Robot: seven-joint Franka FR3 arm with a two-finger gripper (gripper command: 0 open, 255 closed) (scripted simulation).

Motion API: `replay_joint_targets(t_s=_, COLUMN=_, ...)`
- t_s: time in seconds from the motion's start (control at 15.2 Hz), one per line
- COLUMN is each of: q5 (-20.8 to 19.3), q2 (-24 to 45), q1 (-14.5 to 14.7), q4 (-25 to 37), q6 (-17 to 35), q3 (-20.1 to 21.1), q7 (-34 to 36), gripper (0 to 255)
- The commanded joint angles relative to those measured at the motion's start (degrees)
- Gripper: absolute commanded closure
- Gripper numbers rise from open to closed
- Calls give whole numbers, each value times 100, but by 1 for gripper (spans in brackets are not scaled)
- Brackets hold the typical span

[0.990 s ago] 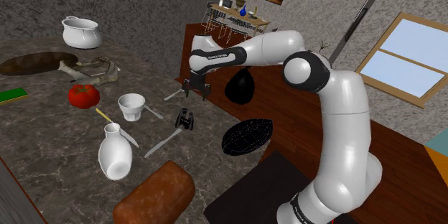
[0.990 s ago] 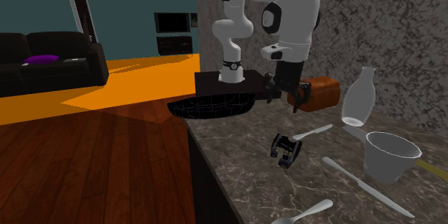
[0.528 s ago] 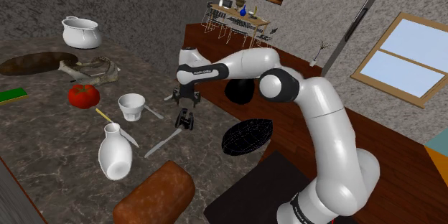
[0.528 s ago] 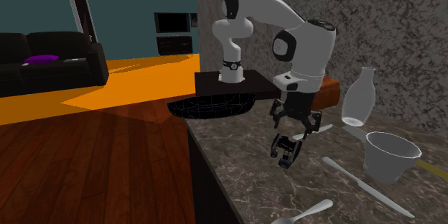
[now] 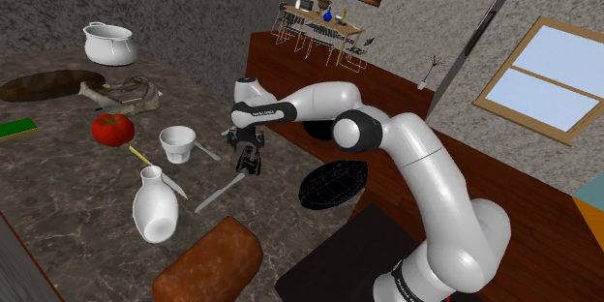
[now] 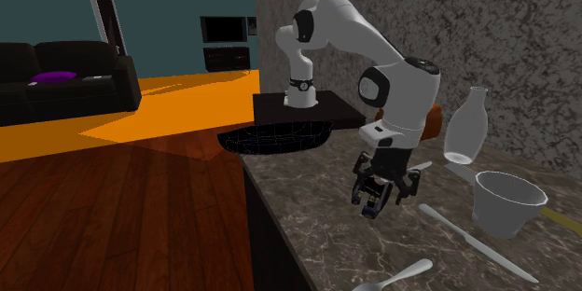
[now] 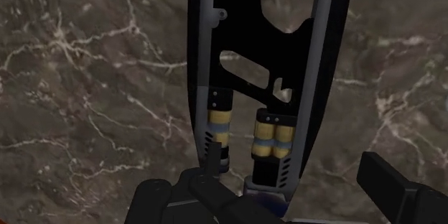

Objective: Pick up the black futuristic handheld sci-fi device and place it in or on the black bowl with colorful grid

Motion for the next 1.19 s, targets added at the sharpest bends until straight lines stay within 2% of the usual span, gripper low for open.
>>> replay_joint_targets(t_s=0.0, q5=-12, q2=100, q1=-6, q4=27, q6=79, q3=-15, q7=-7, gripper=0)
replay_joint_targets(t_s=0.59, q5=-15, q2=132, q1=-5, q4=41, q6=97, q3=-19, q7=-8, gripper=0)
replay_joint_targets(t_s=0.66, q5=-15, q2=132, q1=-5, q4=41, q6=97, q3=-19, q7=-8, gripper=255)
replay_joint_targets(t_s=1.12, q5=-15, q2=132, q1=-4, q4=40, q6=97, q3=-19, q7=-7, gripper=255)
